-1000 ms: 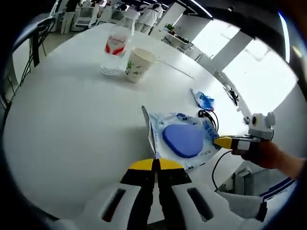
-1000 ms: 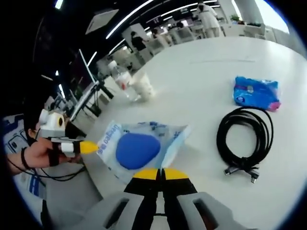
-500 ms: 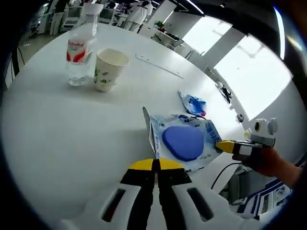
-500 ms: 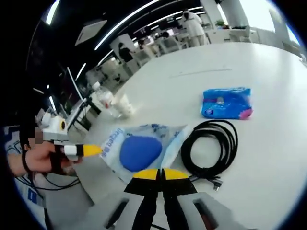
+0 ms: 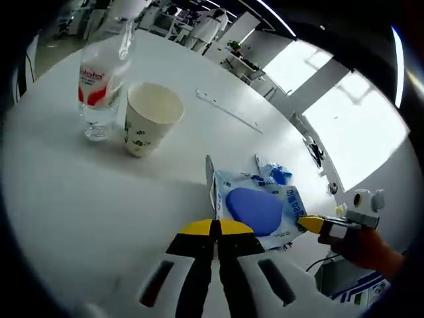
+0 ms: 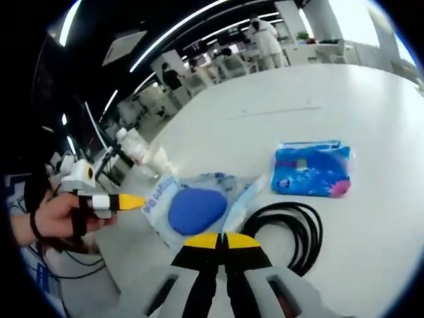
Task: Arrange the tabletop items into an orderly group along one side of the table until the central work area is clear of visible clutter.
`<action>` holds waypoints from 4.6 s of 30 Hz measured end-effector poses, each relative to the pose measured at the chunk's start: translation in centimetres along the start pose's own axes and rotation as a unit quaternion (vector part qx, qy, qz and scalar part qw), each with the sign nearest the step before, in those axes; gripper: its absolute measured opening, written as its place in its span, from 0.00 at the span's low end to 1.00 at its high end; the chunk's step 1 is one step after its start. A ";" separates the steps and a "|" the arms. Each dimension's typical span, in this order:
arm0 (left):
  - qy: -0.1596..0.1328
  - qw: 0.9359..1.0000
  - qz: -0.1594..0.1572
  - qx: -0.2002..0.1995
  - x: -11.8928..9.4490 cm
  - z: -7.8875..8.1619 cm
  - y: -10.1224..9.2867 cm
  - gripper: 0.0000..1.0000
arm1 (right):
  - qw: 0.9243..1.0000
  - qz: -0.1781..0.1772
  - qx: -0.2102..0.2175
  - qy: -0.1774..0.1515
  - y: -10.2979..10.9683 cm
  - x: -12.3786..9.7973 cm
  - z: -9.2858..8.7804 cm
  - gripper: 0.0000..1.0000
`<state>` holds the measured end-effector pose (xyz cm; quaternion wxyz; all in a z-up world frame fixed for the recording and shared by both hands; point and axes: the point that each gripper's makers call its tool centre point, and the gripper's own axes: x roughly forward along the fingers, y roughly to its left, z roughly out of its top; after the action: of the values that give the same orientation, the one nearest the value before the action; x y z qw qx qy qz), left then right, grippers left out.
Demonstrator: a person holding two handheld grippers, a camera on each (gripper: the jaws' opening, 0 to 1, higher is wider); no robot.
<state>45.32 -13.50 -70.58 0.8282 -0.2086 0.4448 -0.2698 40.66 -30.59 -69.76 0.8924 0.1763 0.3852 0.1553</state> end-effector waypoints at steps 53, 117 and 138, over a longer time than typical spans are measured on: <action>-0.059 0.978 0.058 -0.189 4.8 4.0 5.0 0.04 | 0.996 -0.028 0.081 -0.013 -4.7 8.5 4.4 0.04; 0.068 0.996 -0.058 0.010 8.3 -7.3 -9.9 0.08 | 0.987 -0.068 0.123 -0.076 -10.4 -2.1 0.5 0.13; 0.095 0.993 -0.047 0.046 10.7 -9.5 -11.6 0.01 | 0.995 -0.067 0.067 -0.019 -10.0 -0.9 -2.5 0.03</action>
<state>39.11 -30.18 -75.34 0.7770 -0.1643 0.4983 -0.3477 39.60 -39.37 -75.10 0.8941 0.2126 0.3887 0.0660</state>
